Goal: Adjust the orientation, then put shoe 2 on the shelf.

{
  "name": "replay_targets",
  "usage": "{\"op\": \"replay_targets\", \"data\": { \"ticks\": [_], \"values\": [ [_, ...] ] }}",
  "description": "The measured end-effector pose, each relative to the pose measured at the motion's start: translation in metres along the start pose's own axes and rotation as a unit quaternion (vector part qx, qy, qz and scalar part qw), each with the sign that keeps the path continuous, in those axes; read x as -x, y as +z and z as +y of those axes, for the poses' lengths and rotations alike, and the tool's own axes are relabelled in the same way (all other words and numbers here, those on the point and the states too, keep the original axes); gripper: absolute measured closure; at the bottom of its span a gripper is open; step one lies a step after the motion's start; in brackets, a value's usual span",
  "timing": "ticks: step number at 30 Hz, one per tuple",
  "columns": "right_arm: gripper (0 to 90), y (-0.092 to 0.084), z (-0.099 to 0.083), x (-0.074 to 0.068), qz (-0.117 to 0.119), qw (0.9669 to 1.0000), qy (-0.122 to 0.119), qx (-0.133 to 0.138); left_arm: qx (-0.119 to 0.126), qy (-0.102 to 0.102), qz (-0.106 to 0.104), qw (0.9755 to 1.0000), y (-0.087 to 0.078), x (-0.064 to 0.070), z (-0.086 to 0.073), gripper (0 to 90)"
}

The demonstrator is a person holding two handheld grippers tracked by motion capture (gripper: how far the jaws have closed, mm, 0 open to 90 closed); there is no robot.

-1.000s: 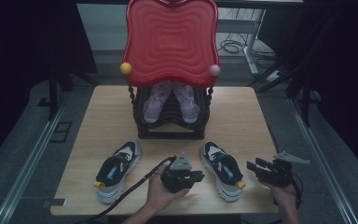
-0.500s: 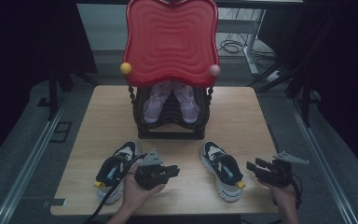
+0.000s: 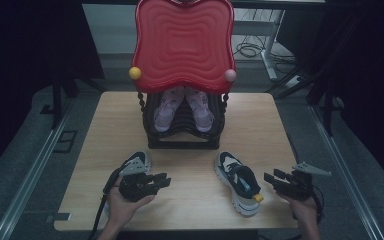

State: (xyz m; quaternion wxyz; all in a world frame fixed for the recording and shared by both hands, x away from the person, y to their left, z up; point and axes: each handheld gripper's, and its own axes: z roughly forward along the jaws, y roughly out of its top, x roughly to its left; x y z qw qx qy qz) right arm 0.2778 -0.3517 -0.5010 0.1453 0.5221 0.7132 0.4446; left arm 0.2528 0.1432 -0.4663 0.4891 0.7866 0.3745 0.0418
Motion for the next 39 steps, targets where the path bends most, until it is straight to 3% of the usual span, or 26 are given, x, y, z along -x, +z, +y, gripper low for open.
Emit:
{"op": "replay_targets", "data": {
  "ticks": [8,19,24,32,39],
  "values": [
    [46.1,-0.001,0.001,0.0,-0.002,1.0,-0.001,0.005,-0.001,-0.012,0.008,0.9999,-0.011,-0.006,-0.002,57.7],
    [46.2,-0.005,0.004,-0.004,-0.001,0.9999,-0.008,0.012,0.021,-0.02,0.038,0.9988,-0.047,-0.019,-0.001,54.8],
    [46.2,-0.007,0.006,-0.006,0.0,0.9998,-0.012,0.015,0.029,-0.039,0.068,0.9965,-0.064,-0.033,-0.005,55.0],
    [46.1,-0.007,0.007,-0.007,0.0,0.9998,-0.014,0.015,0.021,-0.067,0.12,0.9902,-0.083,-0.06,-0.017,55.9],
    [46.1,-0.006,0.006,-0.007,0.0,0.9998,-0.014,0.015,0.005,-0.089,0.139,0.9863,-0.089,-0.079,-0.027,55.9]
  ]
}}
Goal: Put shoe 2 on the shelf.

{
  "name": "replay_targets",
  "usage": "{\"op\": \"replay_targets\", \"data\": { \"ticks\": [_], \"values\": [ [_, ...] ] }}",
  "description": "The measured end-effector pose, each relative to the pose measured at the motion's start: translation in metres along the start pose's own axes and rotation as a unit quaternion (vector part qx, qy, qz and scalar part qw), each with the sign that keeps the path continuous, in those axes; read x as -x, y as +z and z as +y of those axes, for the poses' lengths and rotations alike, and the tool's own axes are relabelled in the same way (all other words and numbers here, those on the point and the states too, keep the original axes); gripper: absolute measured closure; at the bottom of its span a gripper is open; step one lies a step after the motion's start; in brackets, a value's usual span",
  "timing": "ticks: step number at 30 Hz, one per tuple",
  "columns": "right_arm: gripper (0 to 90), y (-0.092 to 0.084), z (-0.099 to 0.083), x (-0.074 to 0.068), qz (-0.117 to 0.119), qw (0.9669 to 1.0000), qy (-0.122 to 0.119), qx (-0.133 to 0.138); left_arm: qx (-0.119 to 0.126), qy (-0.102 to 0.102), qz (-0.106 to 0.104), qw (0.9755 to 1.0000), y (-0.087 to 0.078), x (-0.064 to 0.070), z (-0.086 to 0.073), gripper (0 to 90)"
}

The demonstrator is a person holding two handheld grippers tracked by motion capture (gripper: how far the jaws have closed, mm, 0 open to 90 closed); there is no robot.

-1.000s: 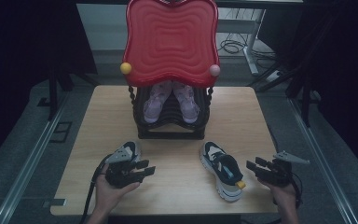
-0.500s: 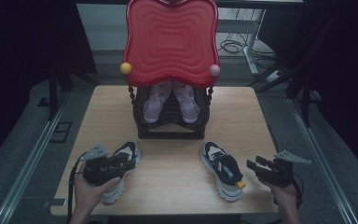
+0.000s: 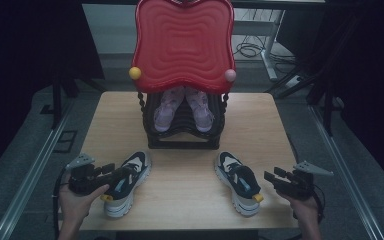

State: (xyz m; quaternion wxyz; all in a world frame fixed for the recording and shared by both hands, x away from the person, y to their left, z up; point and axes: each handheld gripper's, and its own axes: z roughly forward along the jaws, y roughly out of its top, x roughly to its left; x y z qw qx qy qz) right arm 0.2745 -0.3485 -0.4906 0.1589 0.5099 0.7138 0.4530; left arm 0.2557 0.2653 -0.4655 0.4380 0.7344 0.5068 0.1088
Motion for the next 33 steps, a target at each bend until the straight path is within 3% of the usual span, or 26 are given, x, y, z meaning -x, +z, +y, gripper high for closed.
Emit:
{"op": "replay_targets", "data": {
  "ticks": [7,10,21,24,33],
  "values": [
    [46.1,0.001,0.0,-0.001,0.001,1.0,-0.002,-0.001,-0.024,-0.006,0.012,0.9996,0.008,-0.012,-0.006,57.8],
    [46.1,0.001,0.0,-0.001,0.002,1.0,-0.002,-0.001,-0.024,-0.011,-0.006,0.9996,0.009,-0.016,-0.006,59.7],
    [46.1,0.0,0.004,-0.005,0.005,1.0,-0.006,0.002,-0.048,0.011,0.003,0.9988,0.012,-0.015,-0.007,61.0],
    [46.2,-0.001,0.007,-0.007,0.018,0.9998,-0.004,0.008,-0.052,0.012,0.001,0.9986,0.014,-0.015,-0.007,61.0],
    [46.1,0.003,0.027,-0.03,0.06,0.9974,-0.04,-0.004,-0.062,0.024,0.003,0.9978,0.015,-0.015,-0.006,63.4]
  ]
}}
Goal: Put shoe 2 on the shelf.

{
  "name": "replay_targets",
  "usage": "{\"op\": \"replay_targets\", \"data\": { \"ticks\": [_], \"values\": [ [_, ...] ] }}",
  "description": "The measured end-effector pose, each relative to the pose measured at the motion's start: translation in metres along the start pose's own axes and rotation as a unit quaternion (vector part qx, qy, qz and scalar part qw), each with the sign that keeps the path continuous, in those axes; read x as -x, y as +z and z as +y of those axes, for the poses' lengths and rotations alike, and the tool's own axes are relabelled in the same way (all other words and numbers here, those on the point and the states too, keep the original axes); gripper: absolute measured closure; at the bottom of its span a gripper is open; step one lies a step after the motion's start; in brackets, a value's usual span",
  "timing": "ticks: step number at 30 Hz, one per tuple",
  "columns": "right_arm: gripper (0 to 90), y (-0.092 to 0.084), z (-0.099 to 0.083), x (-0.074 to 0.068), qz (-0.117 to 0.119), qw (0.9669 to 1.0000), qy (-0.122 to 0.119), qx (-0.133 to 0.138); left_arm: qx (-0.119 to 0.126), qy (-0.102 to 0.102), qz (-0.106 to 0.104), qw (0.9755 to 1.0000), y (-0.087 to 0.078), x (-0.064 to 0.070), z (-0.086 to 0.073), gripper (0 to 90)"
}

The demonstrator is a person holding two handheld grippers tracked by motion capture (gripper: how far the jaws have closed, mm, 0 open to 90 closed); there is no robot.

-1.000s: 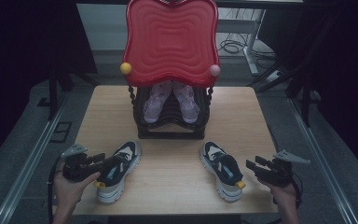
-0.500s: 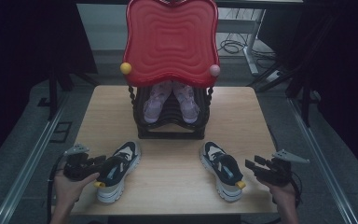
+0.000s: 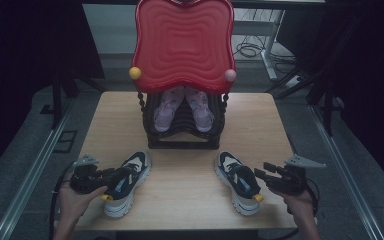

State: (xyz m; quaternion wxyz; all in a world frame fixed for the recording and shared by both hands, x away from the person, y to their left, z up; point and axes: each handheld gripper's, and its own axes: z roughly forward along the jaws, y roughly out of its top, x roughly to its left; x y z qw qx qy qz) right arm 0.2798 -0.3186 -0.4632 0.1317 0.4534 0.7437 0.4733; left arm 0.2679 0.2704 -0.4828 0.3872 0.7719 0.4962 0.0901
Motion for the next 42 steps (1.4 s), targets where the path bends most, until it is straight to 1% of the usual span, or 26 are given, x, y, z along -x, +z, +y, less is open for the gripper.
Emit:
{"op": "replay_targets", "data": {
  "ticks": [3,6,9,10,14,18,20,22,23,25,29,30,32,35,38,40,42],
  "values": [
    [46.1,0.007,0.008,-0.006,0.008,0.9997,-0.016,-0.019,-0.003,0.002,-0.001,1.0,0.0,0.0,0.0,62.9],
    [46.1,0.016,0.013,-0.01,0.014,0.9985,-0.03,-0.044,-0.006,0.004,0.0,1.0,0.0,-0.001,0.0,62.6],
    [46.4,0.027,0.015,-0.012,0.014,0.9968,-0.033,-0.072,-0.02,0.01,0.006,0.9997,0.003,-0.001,0.0,61.9],
    [46.5,0.03,0.015,-0.012,0.013,0.9959,-0.036,-0.081,-0.02,0.009,0.005,0.9997,0.004,-0.001,-0.001,61.9],
    [47.1,0.04,0.015,-0.013,0.015,0.994,-0.038,-0.101,-0.021,0.006,0.0,0.9998,0.006,-0.003,-0.001,63.0],
    [48.9,0.045,0.016,-0.012,0.006,0.9924,-0.035,-0.118,-0.023,0.007,0.002,0.9997,0.006,-0.002,-0.001,65.1],
    [51.1,0.048,0.016,-0.012,0.0,0.9907,-0.037,-0.131,-0.022,0.007,0.004,0.9997,0.005,-0.002,-0.001,65.9],
    [54.5,0.052,0.015,-0.012,-0.012,0.9883,-0.04,-0.147,-0.018,0.006,0.006,0.9998,0.005,-0.002,-0.002,67.0],
    [56.6,0.054,0.014,-0.011,-0.01,0.9877,-0.037,-0.152,-0.017,0.004,0.006,0.9998,0.005,-0.002,-0.002,67.3],
    [59.8,0.055,0.014,-0.01,-0.001,0.9875,-0.031,-0.154,-0.016,0.0,0.007,0.9999,0.005,-0.002,-0.003,67.9],
    [65.2,0.056,0.016,-0.01,-0.005,0.9864,-0.031,-0.161,-0.012,-0.004,0.01,0.9999,0.005,-0.001,-0.003,69.1],
    [67.0,0.056,0.017,-0.011,-0.009,0.9862,-0.037,-0.161,-0.011,-0.004,0.011,0.9999,0.005,-0.002,-0.003,69.5],
    [68.9,0.055,0.017,-0.012,-0.013,0.9862,-0.042,-0.16,-0.005,-0.009,0.013,0.9999,0.005,-0.002,-0.004,70.1],
    [71.0,0.054,0.015,-0.013,-0.015,0.9874,-0.043,-0.152,0.003,-0.02,0.013,0.9997,0.004,-0.004,-0.006,70.8],
    [72.2,0.052,0.014,-0.013,-0.013,0.9885,-0.046,-0.143,0.013,-0.026,0.022,0.9994,0.002,-0.005,-0.008,71.1],
    [72.5,0.051,0.012,-0.013,-0.012,0.9898,-0.044,-0.135,0.021,-0.031,0.027,0.9989,0.0,-0.006,-0.01,71.1],
    [72.9,0.049,0.011,-0.013,-0.006,0.9916,-0.037,-0.124,0.032,-0.038,0.027,0.9984,-0.002,-0.007,-0.011,71.1]
  ]
}}
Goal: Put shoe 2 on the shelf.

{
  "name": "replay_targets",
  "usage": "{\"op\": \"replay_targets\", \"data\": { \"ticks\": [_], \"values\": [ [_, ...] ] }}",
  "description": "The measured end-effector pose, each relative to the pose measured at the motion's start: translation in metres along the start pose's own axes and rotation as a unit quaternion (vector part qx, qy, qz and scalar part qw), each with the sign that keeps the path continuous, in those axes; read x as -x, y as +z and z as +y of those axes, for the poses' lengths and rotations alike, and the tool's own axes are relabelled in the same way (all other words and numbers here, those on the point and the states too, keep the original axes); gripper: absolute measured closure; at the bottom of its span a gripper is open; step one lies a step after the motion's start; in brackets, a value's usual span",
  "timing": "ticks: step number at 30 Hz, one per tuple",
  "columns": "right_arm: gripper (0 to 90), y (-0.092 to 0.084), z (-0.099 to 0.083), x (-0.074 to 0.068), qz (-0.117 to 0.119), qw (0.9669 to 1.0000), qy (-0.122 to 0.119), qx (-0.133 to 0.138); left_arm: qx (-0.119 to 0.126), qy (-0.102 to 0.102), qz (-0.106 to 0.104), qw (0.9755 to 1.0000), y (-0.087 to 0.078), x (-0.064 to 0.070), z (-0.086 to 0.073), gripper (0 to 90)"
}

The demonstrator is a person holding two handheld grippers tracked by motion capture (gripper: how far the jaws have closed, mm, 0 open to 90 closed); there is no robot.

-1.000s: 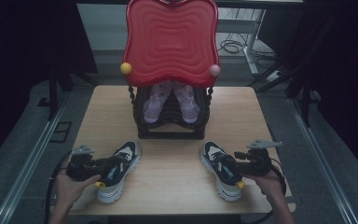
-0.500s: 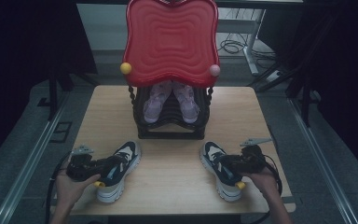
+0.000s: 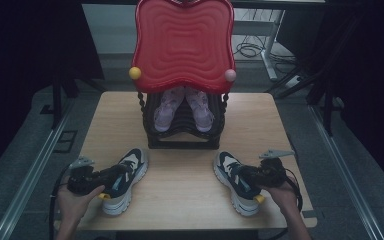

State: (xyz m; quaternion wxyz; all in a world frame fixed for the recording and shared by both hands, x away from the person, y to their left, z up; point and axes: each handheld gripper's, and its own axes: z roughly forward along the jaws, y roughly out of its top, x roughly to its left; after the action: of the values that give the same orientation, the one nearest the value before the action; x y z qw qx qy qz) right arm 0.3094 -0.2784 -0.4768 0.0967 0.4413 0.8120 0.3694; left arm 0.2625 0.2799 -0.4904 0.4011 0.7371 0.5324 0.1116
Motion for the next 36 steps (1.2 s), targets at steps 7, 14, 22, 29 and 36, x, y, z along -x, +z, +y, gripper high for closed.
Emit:
{"op": "replay_targets", "data": {
  "ticks": [7,14,22,29,36],
  "values": [
    [73.0,-0.006,-0.007,-0.002,0.013,0.999,0.012,0.04,0.03,-0.015,-0.014,0.9993,-0.008,-0.001,-0.001,71.1],
    [72.6,-0.015,-0.013,0.001,0.022,0.995,0.041,0.089,0.055,-0.027,-0.027,0.9978,-0.014,-0.001,-0.001,70.9],
    [72.6,-0.027,-0.021,0.005,0.022,0.9871,0.072,0.141,0.09,-0.041,-0.043,0.9942,-0.022,-0.002,0.001,71.0],
    [72.7,-0.035,-0.024,0.01,0.031,0.9777,0.1,0.182,0.116,-0.047,-0.053,0.9907,-0.03,0.001,0.006,71.0],
    [72.7,-0.045,-0.023,0.014,0.034,0.966,0.122,0.225,0.148,-0.056,-0.065,0.9852,-0.037,0.001,0.014,71.0]
  ]
}}
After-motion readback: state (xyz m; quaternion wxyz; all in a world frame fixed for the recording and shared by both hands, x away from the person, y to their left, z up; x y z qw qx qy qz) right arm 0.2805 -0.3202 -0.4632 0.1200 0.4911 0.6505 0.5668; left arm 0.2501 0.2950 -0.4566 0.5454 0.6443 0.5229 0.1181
